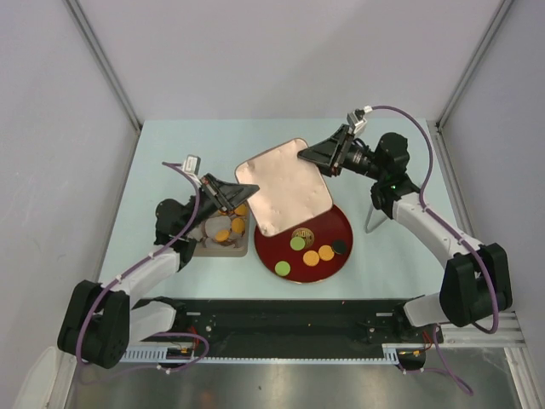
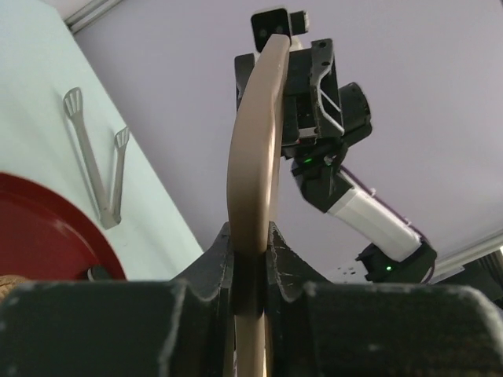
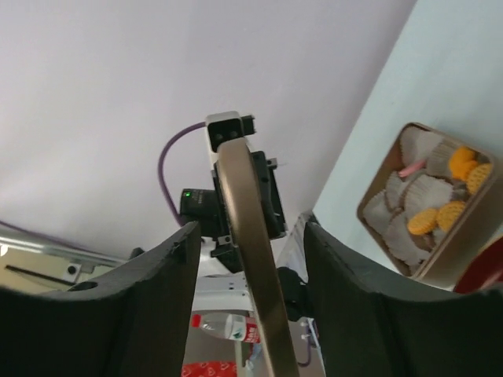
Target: Pack the cookies
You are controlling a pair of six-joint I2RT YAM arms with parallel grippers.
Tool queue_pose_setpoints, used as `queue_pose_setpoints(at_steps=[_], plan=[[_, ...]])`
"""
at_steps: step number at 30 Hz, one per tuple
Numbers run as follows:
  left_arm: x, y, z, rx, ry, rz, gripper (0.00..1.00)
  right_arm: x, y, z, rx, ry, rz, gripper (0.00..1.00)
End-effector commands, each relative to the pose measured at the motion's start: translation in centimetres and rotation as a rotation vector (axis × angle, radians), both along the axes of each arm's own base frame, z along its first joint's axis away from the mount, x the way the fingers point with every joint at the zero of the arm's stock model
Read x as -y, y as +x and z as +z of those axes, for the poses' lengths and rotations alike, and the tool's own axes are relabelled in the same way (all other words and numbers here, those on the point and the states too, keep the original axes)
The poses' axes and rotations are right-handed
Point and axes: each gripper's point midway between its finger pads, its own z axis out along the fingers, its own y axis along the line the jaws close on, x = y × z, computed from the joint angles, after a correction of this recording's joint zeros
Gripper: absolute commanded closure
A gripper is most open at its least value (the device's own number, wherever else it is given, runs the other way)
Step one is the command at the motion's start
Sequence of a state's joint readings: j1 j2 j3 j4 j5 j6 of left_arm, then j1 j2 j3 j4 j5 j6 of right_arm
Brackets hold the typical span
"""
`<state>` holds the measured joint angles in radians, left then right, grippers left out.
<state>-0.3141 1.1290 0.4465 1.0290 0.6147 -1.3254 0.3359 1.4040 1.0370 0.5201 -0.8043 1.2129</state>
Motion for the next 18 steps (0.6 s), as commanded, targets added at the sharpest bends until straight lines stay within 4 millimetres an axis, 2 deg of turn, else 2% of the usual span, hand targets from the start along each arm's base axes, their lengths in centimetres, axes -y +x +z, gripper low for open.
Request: queue_pose_setpoints(at_steps=[1, 2, 3, 5, 7, 8, 10, 11, 12, 14, 18], plan=[[0.1, -1.0, 0.8, 0.069, 0.055, -0.025, 0.99, 2.0, 0.5, -1.0, 0.035, -0.115, -0.108, 0.34], [0.0, -1.1, 0.5, 0.064, 0.061, -0.03, 1.0, 2.6, 1.0, -2.1, -0.015, -0.148, -0.141, 0.33], [0.0, -1.2, 0.4, 0.053, 0.064, -0.036, 1.0, 3.0, 1.2, -2.1, -0.011, -0.163, -0.161, 0.32], [-0.1, -1.5, 0.4, 0.054, 0.076, -0.057, 1.0, 4.7, 2.3, -3.7, -0.052, -0.231, -0.241, 0.3], [-0.5, -1.4, 0.3, 0.037, 0.089, -0.058, 1.0, 6.1, 2.8, -4.3, -0.069, -0.274, -0.304, 0.3], [-0.8, -1.6, 0.7, 0.048, 0.091, -0.055, 1.0, 7.7, 3.5, -6.1, -0.125, -0.34, -0.378, 0.3], [-1.6, -1.6, 0.4, 0.04, 0.112, -0.034, 1.0, 9.6, 3.9, -7.4, -0.164, -0.404, -0.458, 0.31], [-2.1, -1.9, 1.0, 0.06, 0.118, -0.016, 1.0, 11.0, 4.2, -9.2, -0.194, -0.484, -0.515, 0.31], [-2.4, -1.7, 0.6, 0.05, 0.146, 0.004, 1.0, 11.7, 4.2, -9.9, -0.196, -0.527, -0.539, 0.32], [-3.3, -1.2, 0.6, 0.054, 0.179, 0.05, 0.99, 12.9, 4.0, -11.9, -0.221, -0.633, -0.586, 0.34], [-4.3, -0.3, -0.4, 0.008, 0.23, 0.121, 1.0, 12.9, 2.8, -15.5, -0.213, -0.854, -0.587, 0.37]])
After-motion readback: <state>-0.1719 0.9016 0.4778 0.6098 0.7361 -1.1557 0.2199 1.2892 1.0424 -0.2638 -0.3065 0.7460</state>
